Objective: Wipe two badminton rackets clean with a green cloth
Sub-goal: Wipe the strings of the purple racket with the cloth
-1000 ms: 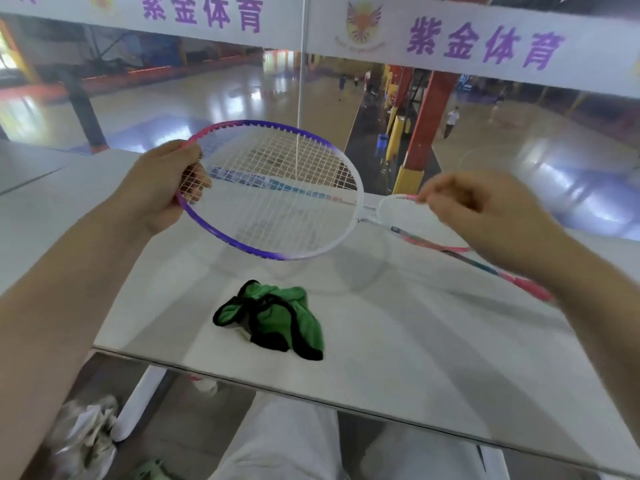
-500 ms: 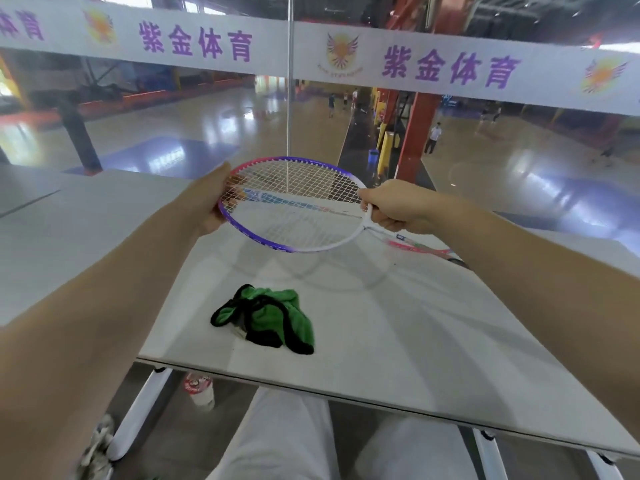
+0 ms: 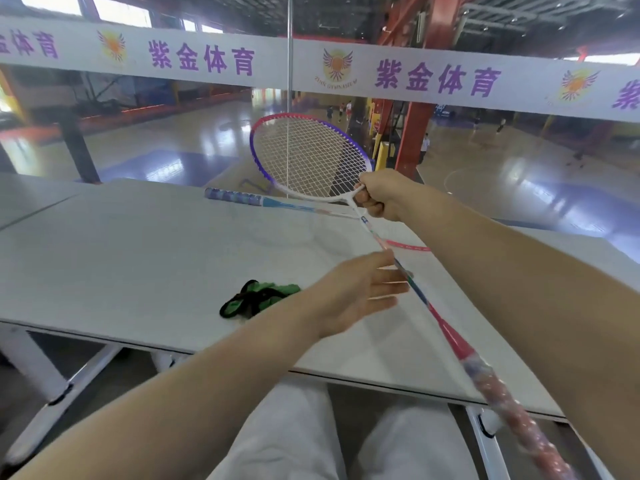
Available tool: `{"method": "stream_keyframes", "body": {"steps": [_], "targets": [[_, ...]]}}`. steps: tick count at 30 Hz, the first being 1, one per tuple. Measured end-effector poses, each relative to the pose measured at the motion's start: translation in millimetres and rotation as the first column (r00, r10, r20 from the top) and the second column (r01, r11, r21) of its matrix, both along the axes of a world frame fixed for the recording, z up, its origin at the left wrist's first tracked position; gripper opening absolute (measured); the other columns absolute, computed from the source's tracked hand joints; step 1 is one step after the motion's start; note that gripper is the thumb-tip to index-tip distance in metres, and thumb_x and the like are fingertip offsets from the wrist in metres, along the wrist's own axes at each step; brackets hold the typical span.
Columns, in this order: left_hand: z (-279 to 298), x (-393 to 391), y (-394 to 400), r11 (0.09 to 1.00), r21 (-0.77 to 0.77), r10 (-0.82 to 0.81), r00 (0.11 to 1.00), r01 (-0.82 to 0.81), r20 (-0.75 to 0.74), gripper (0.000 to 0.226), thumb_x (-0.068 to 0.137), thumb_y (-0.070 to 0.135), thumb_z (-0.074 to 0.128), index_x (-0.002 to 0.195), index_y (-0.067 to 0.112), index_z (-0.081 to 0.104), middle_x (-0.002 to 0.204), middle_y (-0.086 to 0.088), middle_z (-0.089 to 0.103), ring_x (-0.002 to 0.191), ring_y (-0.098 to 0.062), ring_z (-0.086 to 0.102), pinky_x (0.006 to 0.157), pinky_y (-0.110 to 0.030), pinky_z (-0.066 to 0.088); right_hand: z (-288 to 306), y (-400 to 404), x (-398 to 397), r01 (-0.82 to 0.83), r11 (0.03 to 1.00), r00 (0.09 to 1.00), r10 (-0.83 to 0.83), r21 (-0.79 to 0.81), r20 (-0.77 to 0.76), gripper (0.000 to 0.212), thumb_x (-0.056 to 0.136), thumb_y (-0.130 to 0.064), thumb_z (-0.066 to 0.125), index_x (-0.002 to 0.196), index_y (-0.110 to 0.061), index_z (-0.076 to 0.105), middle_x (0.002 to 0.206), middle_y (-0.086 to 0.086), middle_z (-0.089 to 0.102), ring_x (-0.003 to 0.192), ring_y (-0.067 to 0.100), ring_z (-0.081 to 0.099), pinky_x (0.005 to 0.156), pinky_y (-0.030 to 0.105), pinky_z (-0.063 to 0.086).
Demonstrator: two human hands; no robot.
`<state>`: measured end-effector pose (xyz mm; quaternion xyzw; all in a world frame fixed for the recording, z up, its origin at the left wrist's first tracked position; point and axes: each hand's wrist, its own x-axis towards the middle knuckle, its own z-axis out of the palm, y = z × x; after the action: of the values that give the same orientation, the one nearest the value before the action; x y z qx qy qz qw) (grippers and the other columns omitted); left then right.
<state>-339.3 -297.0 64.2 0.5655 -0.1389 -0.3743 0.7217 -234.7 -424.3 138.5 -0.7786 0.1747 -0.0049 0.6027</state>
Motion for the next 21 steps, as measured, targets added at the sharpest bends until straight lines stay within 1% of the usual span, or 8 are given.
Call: {"method": "stream_keyframes", "body": {"steps": [3,6,7,9,11,14,17,21], "targets": [[3,-14,-8,0.995,-0.097,0.019,0.996,-0.027,-0.09,0.018,0.101,0.028,0.049,0.107,0.013,0.056,0.093,-0.008,0.072,0.095,-0.023,0.068,0.1,-0.041,0.048,0,-5,-4,0.074,0.994,0.997,-0.075,0.075,0.02,0.027,0.101,-0.007,0.026,0.078,-0.012,0.04,0.06,0.004,0.043,0.031,0.008,0.024,0.038,0.019,0.015],[7,-22,-5,0.979,-0.166,0.104,0.99,-0.119,-0.098,0.013,0.102,0.019,0.044,0.097,0.01,0.053,0.066,-0.002,0.053,0.059,-0.016,0.059,0.066,-0.03,0.059,-1,-13,-8,0.134,0.98,0.99,-0.14,0.149,0.027,0.028,0.101,-0.008,0.025,0.08,-0.011,0.044,0.059,0.003,0.045,0.031,0.007,0.027,0.035,0.017,0.018],[9,-22,-1,0.977,-0.145,0.146,0.987,-0.155,-0.068,0.013,0.102,0.017,0.041,0.095,0.011,0.051,0.062,0.001,0.046,0.051,-0.012,0.049,0.054,-0.025,0.053,-1,-17,-10,0.152,0.974,0.987,-0.159,0.168,0.031,0.029,0.101,-0.008,0.025,0.079,-0.011,0.045,0.055,0.003,0.046,0.031,0.007,0.028,0.034,0.016,0.02],[10,-17,11,0.973,-0.066,0.224,0.974,-0.221,0.039,0.015,0.101,0.014,0.036,0.094,0.013,0.05,0.059,0.004,0.038,0.044,-0.008,0.034,0.042,-0.018,0.035,-1,-23,-15,0.186,0.958,0.979,-0.198,0.219,0.037,0.031,0.101,-0.007,0.023,0.079,-0.011,0.045,0.043,0.001,0.047,0.034,0.006,0.03,0.033,0.015,0.022],[9,-7,26,0.962,0.031,0.262,0.949,-0.272,0.177,0.019,0.1,0.012,0.034,0.096,0.012,0.052,0.058,0.006,0.035,0.043,-0.006,0.026,0.039,-0.017,0.021,-4,-29,-23,0.212,0.937,0.972,-0.23,0.276,0.035,0.029,0.1,-0.007,0.022,0.084,-0.01,0.045,0.038,0.0,0.047,0.04,0.006,0.031,0.033,0.015,0.024],[8,11,50,0.92,0.258,0.174,0.896,-0.296,0.408,0.024,0.102,0.016,0.034,0.098,0.013,0.057,0.059,0.006,0.038,0.043,-0.006,0.026,0.039,-0.019,0.019,-10,-31,-41,0.203,0.921,0.972,-0.23,0.331,0.044,0.026,0.099,-0.006,0.024,0.089,-0.009,0.048,0.046,0.003,0.051,0.039,0.006,0.035,0.034,0.014,0.028],[12,37,69,0.787,0.459,0.018,0.759,-0.412,0.65,0.025,0.103,0.024,0.04,0.102,0.015,0.063,0.072,-0.001,0.05,0.051,-0.011,0.038,0.043,-0.021,0.028,-23,-30,-60,0.182,0.918,0.976,-0.213,0.353,0.049,0.028,0.096,-0.006,0.03,0.085,-0.005,0.055,0.051,0.002,0.055,0.04,0.006,0.039,0.036,0.013,0.033],[17,68,86,0.621,0.504,-0.256,0.452,-0.601,0.855,0.015,0.102,0.032,0.043,0.097,0.024,0.055,0.078,0.002,0.061,0.065,-0.017,0.055,0.058,-0.03,0.04,-42,-26,-77,0.144,0.914,0.985,-0.169,0.379,0.033,0.031,0.098,-0.014,0.033,0.075,-0.013,0.053,0.047,-0.004,0.053,0.04,0.005,0.038,0.037,0.012,0.031]]}}
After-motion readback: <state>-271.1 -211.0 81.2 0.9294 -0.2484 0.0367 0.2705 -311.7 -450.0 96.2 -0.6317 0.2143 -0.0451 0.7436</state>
